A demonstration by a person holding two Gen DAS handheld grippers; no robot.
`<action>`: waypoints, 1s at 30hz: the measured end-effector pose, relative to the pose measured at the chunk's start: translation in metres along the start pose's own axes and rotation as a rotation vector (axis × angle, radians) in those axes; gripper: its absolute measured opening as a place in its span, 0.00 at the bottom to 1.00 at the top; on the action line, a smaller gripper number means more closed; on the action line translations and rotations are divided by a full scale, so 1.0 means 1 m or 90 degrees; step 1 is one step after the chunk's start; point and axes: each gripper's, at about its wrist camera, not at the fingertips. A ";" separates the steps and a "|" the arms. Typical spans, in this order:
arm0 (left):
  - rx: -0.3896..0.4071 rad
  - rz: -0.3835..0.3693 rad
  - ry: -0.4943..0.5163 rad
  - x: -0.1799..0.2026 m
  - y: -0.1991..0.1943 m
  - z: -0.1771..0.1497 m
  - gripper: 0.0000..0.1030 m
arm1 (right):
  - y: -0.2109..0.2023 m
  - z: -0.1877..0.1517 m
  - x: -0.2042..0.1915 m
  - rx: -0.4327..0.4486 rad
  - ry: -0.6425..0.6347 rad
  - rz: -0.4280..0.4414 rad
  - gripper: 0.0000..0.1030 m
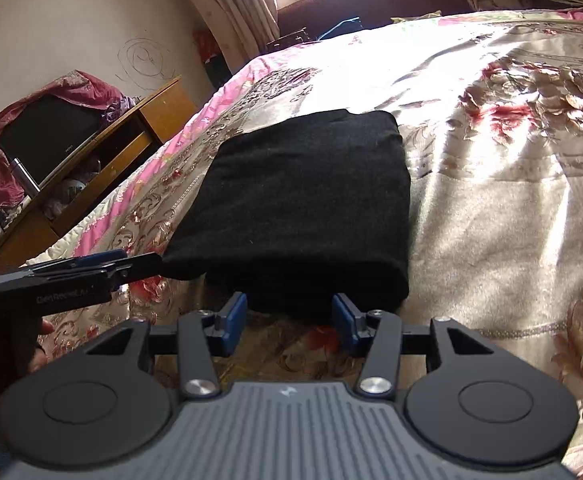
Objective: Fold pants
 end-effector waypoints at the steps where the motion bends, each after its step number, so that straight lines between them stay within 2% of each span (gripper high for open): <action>1: -0.003 -0.007 -0.003 0.007 -0.002 -0.004 0.75 | -0.002 -0.003 0.001 0.002 0.008 -0.006 0.48; 6: -0.029 -0.010 -0.015 0.038 -0.008 -0.023 0.75 | -0.015 -0.011 0.004 0.017 0.014 -0.061 0.48; 10: -0.036 -0.020 -0.033 0.046 -0.013 -0.034 0.77 | -0.020 -0.019 0.009 0.014 0.030 -0.060 0.48; 15: -0.001 0.029 -0.021 0.052 -0.022 -0.034 0.90 | -0.019 -0.024 0.006 0.007 0.027 -0.055 0.48; 22: -0.021 0.117 -0.002 0.059 -0.014 -0.036 0.96 | -0.015 -0.029 0.007 -0.002 0.029 -0.055 0.48; 30: -0.026 0.121 -0.007 0.057 -0.013 -0.039 0.96 | -0.013 -0.030 0.011 -0.008 0.038 -0.054 0.48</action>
Point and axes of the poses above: each gripper's, at about its wrist camera, not at the fingertips, and y roughly the way its jaws point, x to its right, z to its top, and after that the axes turned 9 degrees about z, right-handed
